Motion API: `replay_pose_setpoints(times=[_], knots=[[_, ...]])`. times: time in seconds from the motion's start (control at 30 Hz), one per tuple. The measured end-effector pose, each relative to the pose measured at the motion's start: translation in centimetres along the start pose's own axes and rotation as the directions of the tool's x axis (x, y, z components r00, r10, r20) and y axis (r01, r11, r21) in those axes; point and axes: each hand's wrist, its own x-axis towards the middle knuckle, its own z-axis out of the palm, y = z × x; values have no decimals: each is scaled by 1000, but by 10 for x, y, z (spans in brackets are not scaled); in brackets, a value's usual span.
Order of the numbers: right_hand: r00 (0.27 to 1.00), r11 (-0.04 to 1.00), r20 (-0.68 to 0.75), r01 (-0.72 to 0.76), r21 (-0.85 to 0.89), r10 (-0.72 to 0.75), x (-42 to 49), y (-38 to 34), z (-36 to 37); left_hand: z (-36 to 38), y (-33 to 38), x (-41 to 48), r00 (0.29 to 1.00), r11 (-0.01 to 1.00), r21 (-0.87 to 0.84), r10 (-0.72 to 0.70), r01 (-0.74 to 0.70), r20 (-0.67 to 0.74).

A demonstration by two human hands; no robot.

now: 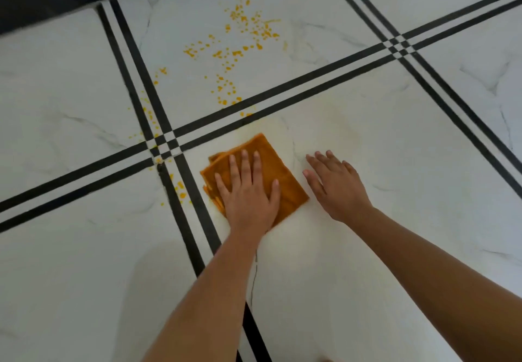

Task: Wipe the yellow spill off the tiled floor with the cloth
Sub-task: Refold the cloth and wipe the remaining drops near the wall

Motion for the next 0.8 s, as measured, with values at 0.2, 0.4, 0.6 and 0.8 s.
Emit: replay_pose_setpoints(times=[0.2,0.4,0.6,0.8], knots=[[998,999,41,47,-24,-46,19,-14,3,0,-27,-6,941,941,58,330,-335,77],[997,996,25,71,-50,-70,17,-19,12,-2,-33,-28,989,990,9,143,-144,42],[988,986,14,157,-60,-156,38,-54,5,-19,-86,29,995,994,88,60,-66,77],[958,946,31,286,-150,-285,63,-75,-2,-15,-88,-40,998,999,43,28,-31,60]])
